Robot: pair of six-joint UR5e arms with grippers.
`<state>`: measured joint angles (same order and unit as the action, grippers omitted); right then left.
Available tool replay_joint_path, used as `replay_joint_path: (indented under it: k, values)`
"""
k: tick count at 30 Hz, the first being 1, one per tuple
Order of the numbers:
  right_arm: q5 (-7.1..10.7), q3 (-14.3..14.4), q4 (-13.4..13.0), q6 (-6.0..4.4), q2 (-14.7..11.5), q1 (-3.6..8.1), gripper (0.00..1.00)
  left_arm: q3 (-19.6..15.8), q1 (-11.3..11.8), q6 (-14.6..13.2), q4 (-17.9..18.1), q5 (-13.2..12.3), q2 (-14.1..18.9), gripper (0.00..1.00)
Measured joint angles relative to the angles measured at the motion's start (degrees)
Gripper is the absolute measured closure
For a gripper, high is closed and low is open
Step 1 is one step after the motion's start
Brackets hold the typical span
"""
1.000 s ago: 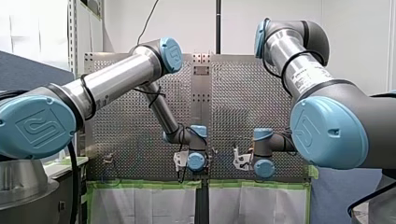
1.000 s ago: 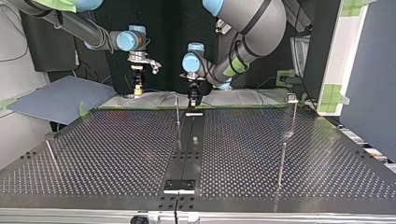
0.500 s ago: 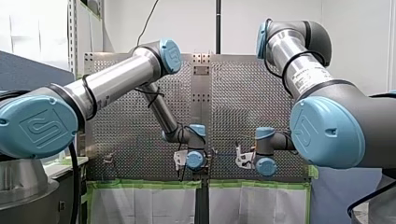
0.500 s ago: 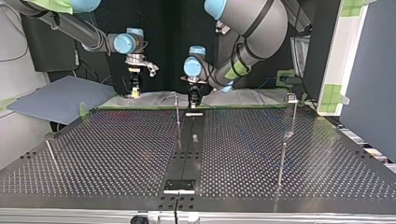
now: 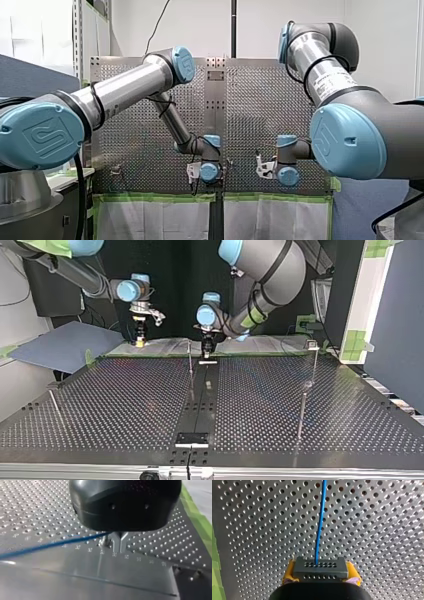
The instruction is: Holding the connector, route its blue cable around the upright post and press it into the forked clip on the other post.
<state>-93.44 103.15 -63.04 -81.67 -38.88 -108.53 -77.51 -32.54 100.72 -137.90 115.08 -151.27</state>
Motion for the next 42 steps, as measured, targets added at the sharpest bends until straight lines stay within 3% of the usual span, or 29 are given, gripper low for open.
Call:
replay_joint_path:
  k: [11, 35, 38, 39, 42]
  values:
    - [1.49, -1.3, 1.8, 0.0, 0.0, 1.2, 1.0, 0.6, 1.0, 0.1, -0.6, -0.8, 0.0, 1.0]
    - [4.45, -2.8, 2.3, 0.07, 0.0, 3.26, 1.0, 0.6, 1.2, 0.0, -0.8, -1.7, 0.0, 1.0]
    - [4.83, -2.9, 2.3, 0.06, 0.0, 3.37, 1.0, 0.6, 1.2, 0.0, -0.9, -1.7, 0.0, 0.98]
    - [4.92, -2.9, 2.3, 0.05, 0.0, 3.41, 1.0, 0.6, 1.2, 0.0, -0.9, -1.7, 0.0, 0.9]
    - [5.44, -3.0, 2.3, 0.03, 0.0, 3.5, 1.0, 0.6, 1.2, 0.0, -0.9, -1.7, 0.0, 0.9]
